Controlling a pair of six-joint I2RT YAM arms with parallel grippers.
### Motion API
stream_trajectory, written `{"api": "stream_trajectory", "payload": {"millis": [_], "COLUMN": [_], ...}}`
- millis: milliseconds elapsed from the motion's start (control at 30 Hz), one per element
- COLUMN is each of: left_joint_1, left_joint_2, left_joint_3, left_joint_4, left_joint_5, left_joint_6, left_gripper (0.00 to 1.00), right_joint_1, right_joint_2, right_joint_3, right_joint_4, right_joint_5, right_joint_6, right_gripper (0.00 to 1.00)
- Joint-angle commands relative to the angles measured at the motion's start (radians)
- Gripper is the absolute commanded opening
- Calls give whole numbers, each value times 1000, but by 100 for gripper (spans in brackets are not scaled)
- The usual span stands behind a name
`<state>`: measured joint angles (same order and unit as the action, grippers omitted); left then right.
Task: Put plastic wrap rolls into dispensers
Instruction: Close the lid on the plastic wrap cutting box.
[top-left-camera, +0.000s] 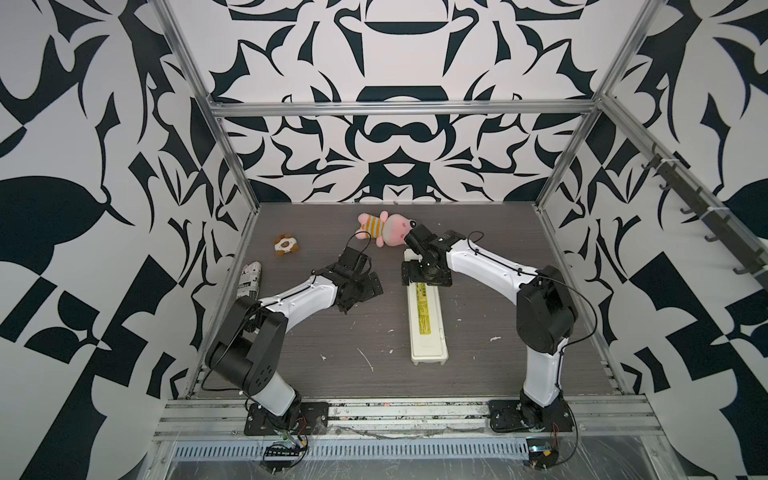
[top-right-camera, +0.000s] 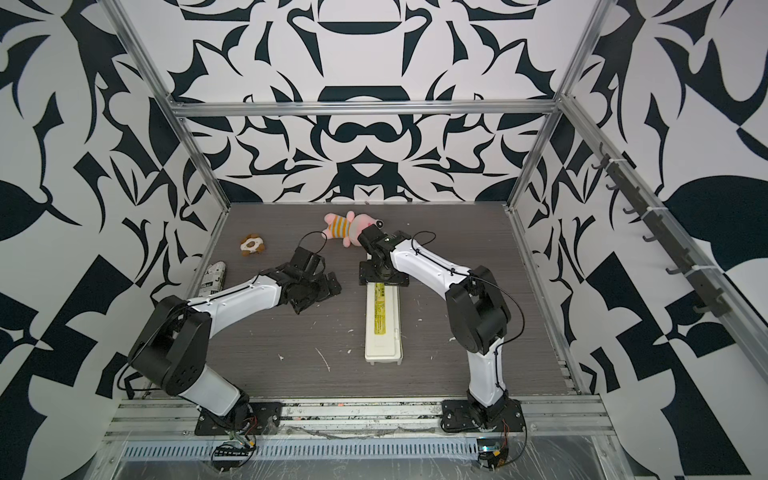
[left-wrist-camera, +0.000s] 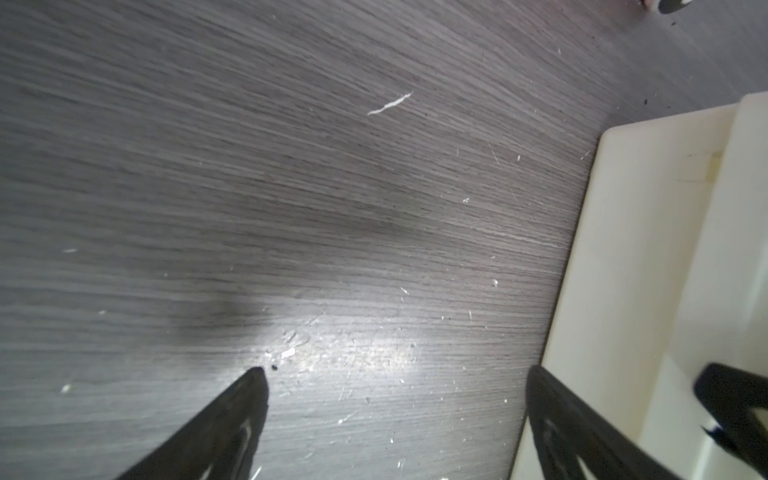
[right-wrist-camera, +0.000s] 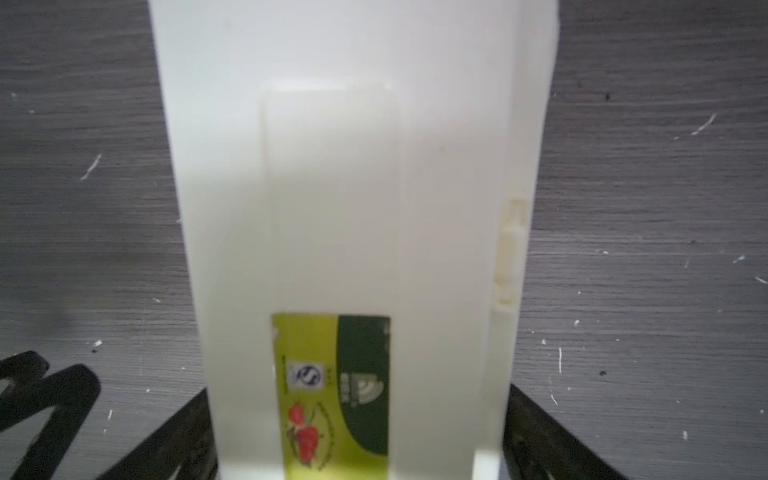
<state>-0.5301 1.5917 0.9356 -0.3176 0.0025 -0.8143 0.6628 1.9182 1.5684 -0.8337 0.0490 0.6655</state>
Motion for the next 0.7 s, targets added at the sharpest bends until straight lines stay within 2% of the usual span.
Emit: {"api": "stream_trajectory", "payload": {"millis": [0, 100, 267, 667], "left_joint_1": [5, 5, 5, 5], "left_joint_2": [2, 4, 12, 3], "left_joint_3": [-14, -17, -25, -28], "left_joint_4": [5, 12, 23, 18], "left_joint_5": [15, 22, 36, 29], "left_joint_6": [1, 0, -5, 2], "left_gripper": [98, 99, 97, 97], "right_joint_1": [1, 7, 27, 86], "right_joint_2": [-68, -92, -86, -55], "right_joint_3": [-22, -51, -56, -12], "right_joint_4": [2, -9, -73, -110], "right_joint_5": [-21, -6, 87, 135], "right_joint_6": [-12, -23, -42, -35], "right_gripper": [100, 100, 99, 100]}}
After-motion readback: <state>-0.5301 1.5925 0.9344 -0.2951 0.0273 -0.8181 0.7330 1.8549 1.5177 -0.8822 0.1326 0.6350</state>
